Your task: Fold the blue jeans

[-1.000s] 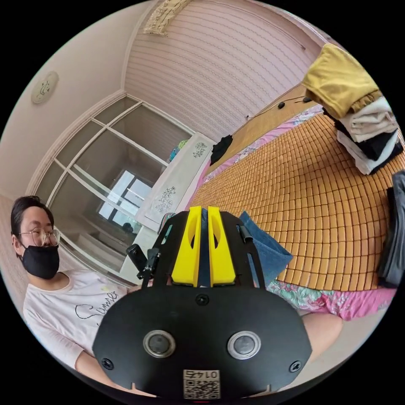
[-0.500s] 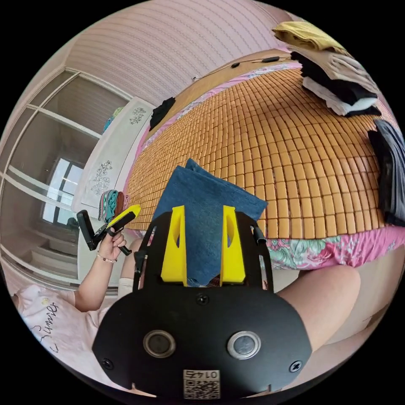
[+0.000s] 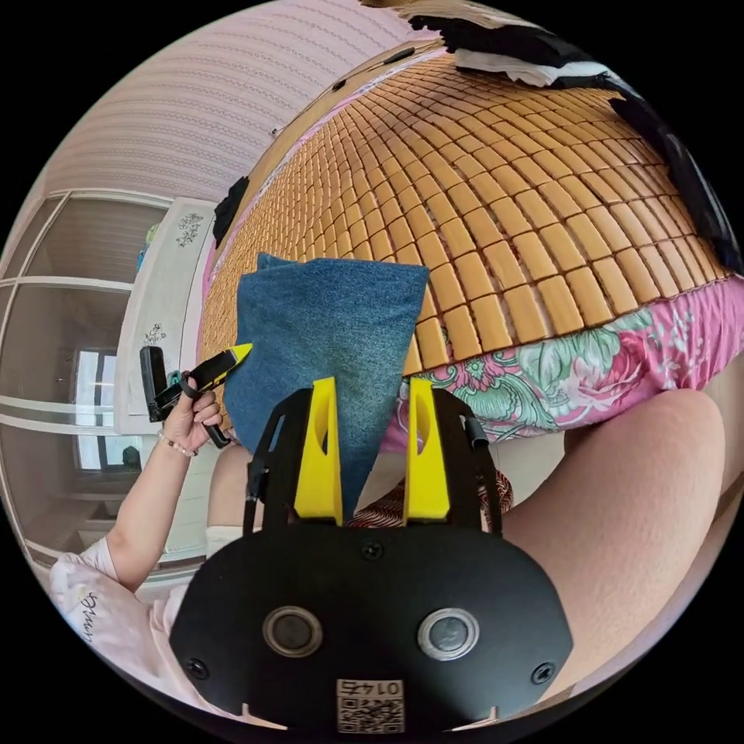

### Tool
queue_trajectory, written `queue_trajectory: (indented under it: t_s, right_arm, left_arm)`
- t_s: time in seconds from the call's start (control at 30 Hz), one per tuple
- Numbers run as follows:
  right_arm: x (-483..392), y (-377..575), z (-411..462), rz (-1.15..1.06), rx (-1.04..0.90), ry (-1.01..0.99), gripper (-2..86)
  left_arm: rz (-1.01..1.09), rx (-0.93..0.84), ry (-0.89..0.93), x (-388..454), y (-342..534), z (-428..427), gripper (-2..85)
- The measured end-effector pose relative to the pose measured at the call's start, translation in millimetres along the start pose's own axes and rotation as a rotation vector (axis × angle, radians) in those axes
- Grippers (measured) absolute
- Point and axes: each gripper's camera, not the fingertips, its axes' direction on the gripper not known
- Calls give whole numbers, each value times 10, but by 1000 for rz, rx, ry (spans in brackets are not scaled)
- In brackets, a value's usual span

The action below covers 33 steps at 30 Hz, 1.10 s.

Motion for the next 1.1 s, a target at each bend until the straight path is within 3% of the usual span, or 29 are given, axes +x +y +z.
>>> queue_trajectory:
  t_s: [0.13,0.27,0.37,0.5,0.67,0.77,0.93,1.1]
  right_arm:
    - [-233,-14,-45,-52,-14,-23,67]
    - [-1056,6,-333,-340,40,31,40]
    - [-1987,9,-500,-636,62,78,31]
    - [-3494,229,-472,-1091,51,114,25]
    - [-5002,722,-129,-1507,-11,67,23]
    - [-5810,1015,63,-1681,-51,-27,23]
    - [-7019,1098,325,-1783,-91,-201,26]
    - [-8584,738,1024,-1756,23,-55,38]
  left_arm:
    - [-28,33,29,-199,210,-162,89]
    - [-55,125,23,-351,520,-417,60]
    - [-200,253,107,-606,928,-617,55]
    - [-386,533,264,-885,1658,-996,51]
    - [-597,948,288,-1218,2612,-1710,49]
    - [-693,1222,225,-1399,3259,-2245,48]
    - [-753,1595,-117,-1424,4107,-3286,49]
    - [-793,1668,-344,-1762,4066,-4288,59]
